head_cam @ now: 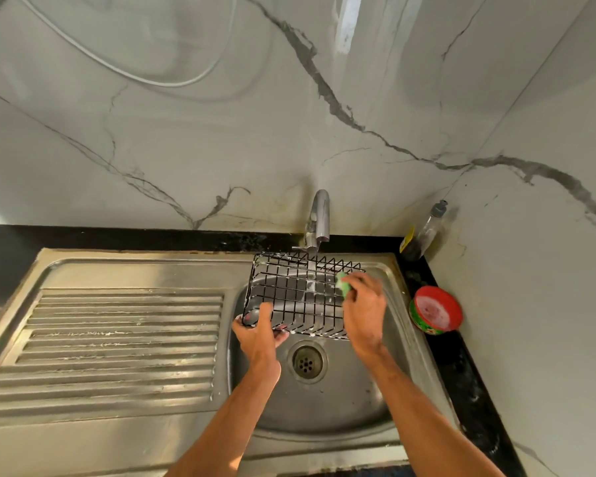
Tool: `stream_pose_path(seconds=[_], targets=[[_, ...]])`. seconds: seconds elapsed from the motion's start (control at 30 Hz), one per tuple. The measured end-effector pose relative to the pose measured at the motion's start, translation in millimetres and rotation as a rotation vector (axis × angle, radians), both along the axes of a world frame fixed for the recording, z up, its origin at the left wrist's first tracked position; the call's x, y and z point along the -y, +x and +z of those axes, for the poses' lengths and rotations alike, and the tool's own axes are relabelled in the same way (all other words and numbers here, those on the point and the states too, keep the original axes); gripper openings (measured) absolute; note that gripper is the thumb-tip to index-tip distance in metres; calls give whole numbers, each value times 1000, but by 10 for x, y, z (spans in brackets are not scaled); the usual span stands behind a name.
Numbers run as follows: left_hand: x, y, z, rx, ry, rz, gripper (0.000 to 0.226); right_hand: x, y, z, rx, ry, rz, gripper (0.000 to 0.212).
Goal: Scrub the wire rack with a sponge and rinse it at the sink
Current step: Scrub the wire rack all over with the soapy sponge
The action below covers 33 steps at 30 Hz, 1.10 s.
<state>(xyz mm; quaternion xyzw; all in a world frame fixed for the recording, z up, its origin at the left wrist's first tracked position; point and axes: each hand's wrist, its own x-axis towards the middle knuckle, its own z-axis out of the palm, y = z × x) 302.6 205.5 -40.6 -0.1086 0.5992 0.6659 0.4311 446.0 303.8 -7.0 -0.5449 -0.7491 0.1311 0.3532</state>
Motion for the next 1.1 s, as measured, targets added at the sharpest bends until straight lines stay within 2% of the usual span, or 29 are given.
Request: stream_pose_path(seconds=[0.07, 0.2, 0.23, 0.33, 0.37, 0.4, 0.47, 0.57, 0.7, 0.73, 0.87, 0.9, 1.0, 1.03, 1.07, 1.1], targets=[[35, -8, 3, 15, -13, 24, 46, 79, -27, -14, 7, -17, 18, 32], [49, -47, 10, 31, -30, 60, 48, 456, -299, -33, 97, 93, 365, 40], [57, -63, 23, 38, -32, 65, 49, 426, -248, -22, 85, 110, 337, 39], [74, -124, 61, 67, -37, 88, 47, 204, 16, 15, 2, 51, 14, 33], [75, -138, 74, 71, -39, 95, 46, 184, 56, 20, -25, 18, -29, 34], [72, -149, 94, 73, -35, 103, 45, 229, 4, 43, -27, -14, -11, 35], [57, -150, 92, 64, -26, 108, 43, 446, -263, 67, 42, -9, 161, 39], [53, -90, 112, 41, -6, 89, 43, 657, -428, 35, 117, 128, 398, 44], [46, -54, 137, 52, 1, 80, 44, 466, -208, 43, 47, 63, 120, 35], [49, -39, 135, 48, -12, 80, 44, 485, -266, 52, 74, 66, 144, 37], [73, 36, 125, 21, 33, 95, 46, 764, -622, 87, 258, 172, 578, 41], [63, 41, 127, 26, 45, 82, 47, 717, -602, 124, 255, 188, 591, 42], [34, 65, 192, 39, 57, 19, 54, 413, -481, 183, 96, 88, 283, 43], [29, 81, 212, 25, 46, 1, 55, 390, -521, 230, 90, 62, 254, 41], [23, 103, 215, 10, 35, -13, 56, 426, -598, 264, 138, 80, 318, 40], [76, 33, 181, 7, 32, 23, 56, 530, -791, 267, 211, 105, 479, 39]])
